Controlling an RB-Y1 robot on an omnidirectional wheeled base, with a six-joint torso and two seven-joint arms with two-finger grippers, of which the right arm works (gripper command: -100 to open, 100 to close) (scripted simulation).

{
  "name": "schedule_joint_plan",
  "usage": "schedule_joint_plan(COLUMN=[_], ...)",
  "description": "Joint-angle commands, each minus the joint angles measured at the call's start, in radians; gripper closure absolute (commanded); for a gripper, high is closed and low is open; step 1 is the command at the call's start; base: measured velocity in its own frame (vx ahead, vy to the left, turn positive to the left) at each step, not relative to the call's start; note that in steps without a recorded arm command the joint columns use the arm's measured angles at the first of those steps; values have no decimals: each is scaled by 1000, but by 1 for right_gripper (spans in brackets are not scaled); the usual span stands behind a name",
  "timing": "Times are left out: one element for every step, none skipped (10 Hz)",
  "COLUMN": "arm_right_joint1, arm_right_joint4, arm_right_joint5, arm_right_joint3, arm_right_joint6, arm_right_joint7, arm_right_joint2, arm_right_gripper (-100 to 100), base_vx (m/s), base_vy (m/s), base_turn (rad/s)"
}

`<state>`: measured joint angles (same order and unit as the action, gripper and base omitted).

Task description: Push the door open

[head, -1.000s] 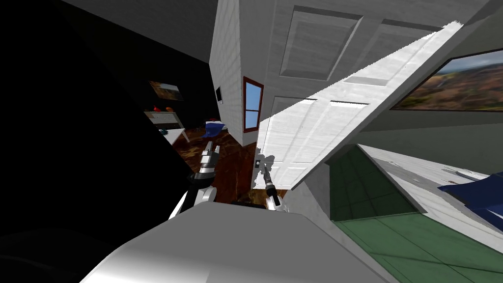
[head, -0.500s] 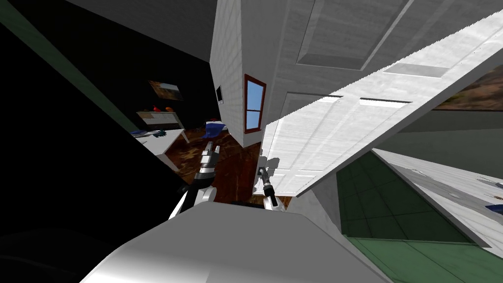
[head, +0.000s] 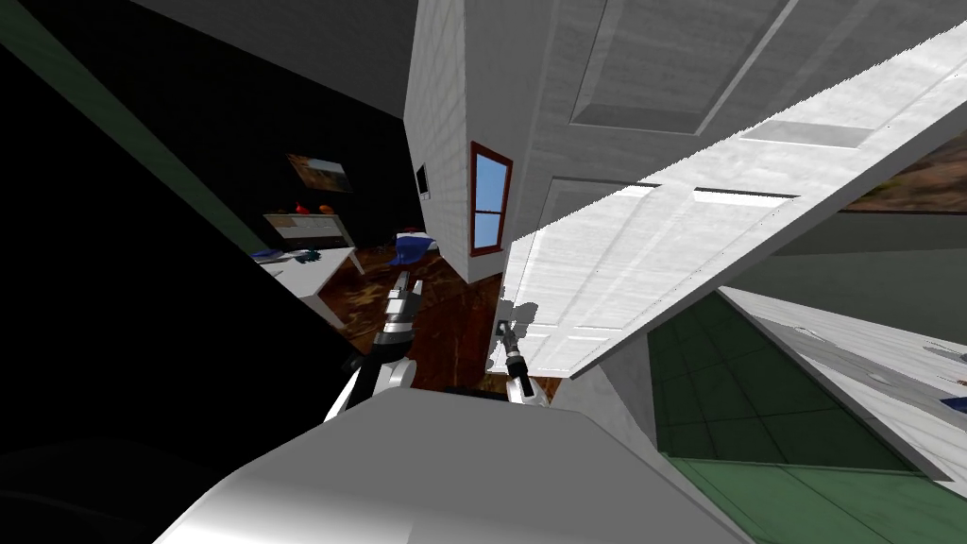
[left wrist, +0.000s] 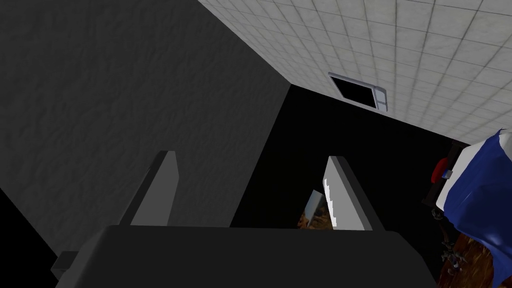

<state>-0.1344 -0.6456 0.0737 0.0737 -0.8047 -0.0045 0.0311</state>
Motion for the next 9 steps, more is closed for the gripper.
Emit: schedule_joint_plan(arm_right_joint1=[0, 0, 4, 6, 7, -11, -17, -31, -46], arm_right_joint4=[-1, -1, -4, -7, -10, 20, 27, 44, 61], arm_right_joint5=[-1, -1, -11, -16, -22, 9, 15, 29, 43], arm_right_joint3=[-1, -1, 4, 6, 9, -12, -18, -31, -45], arm_right_joint6=[-2, -2, 4, 5, 7, 3, 1, -4, -9], arm_right_joint7=[0, 0, 6, 10, 13, -6, -9, -18, -27], arm_right_joint2=[-1, -1, -22, -30, -38, -49, -52, -56, -55], arm_right_gripper=[100, 100, 100, 100, 100, -100, -100, -100, -100], base_vx=[-6, 0, 119, 207, 205, 43, -55, -89, -125], base_vy=[0, 0, 25, 33, 22, -87, -129, -127, -117], base_turn=[-3, 0, -162, -240, -150, -192, -96, -75, -134])
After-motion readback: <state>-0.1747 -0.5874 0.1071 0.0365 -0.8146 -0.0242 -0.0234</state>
